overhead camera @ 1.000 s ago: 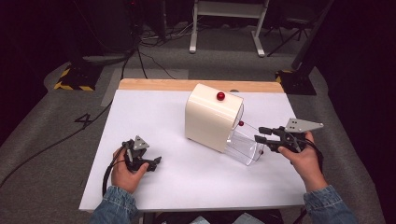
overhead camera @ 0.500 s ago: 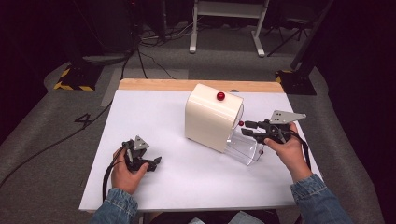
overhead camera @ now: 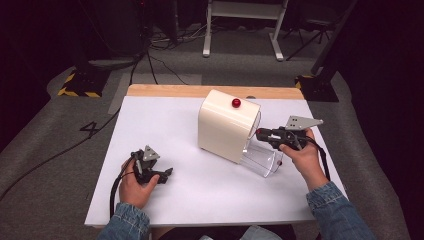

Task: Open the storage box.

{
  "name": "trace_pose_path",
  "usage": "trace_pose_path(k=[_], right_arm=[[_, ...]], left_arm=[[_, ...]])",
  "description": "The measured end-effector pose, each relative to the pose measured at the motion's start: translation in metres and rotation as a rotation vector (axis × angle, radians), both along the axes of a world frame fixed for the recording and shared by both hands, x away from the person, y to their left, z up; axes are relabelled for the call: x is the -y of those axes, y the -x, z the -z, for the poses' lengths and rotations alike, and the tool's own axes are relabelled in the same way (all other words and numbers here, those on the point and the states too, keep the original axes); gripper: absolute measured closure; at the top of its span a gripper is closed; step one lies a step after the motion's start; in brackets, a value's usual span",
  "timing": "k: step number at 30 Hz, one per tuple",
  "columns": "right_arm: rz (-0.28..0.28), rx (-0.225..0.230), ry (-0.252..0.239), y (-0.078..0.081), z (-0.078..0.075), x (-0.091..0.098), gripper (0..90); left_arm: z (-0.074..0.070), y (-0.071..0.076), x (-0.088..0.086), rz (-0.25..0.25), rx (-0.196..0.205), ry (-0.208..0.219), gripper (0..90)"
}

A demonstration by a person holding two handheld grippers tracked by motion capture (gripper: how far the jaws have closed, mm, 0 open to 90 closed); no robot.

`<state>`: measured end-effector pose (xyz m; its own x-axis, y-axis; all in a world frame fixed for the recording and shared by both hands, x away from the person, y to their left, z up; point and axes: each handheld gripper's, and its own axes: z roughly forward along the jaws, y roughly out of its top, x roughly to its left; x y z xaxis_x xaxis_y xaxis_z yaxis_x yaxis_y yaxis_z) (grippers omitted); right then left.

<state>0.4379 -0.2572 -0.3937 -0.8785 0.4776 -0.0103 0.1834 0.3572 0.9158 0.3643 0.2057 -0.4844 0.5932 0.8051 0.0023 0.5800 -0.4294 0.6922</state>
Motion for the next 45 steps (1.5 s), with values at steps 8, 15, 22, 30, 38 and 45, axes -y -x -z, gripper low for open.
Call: trace_pose_path(k=[8,15,22,30,38,45], right_arm=[[0.017,0.013,-0.003,0.008,-0.006,0.009,74.4],[0.034,0.012,-0.006,0.019,-0.01,0.024,74.4],[0.051,0.011,-0.009,0.03,-0.009,0.04,74.4],[0.063,0.008,-0.018,0.037,-0.008,0.053,74.4],[0.077,-0.011,-0.009,0.041,0.001,0.061,74.2],[0.083,-0.021,-0.002,0.04,0.008,0.064,68.2]], left_arm=[[0.0,0.0,0.0,0.0,-0.005,0.002,15.4],[0.0,0.0,0.0,0.002,-0.004,-0.002,15.4],[0.0,0.0,0.0,0.0,-0.006,0.001,15.4],[0.0,0.0,0.0,0.0,-0.006,0.001,15.4],[0.0,0.0,0.0,0.001,-0.003,0.0,15.5],[0.0,0.0,0.0,0.0,-0.001,0.0,15.5]])
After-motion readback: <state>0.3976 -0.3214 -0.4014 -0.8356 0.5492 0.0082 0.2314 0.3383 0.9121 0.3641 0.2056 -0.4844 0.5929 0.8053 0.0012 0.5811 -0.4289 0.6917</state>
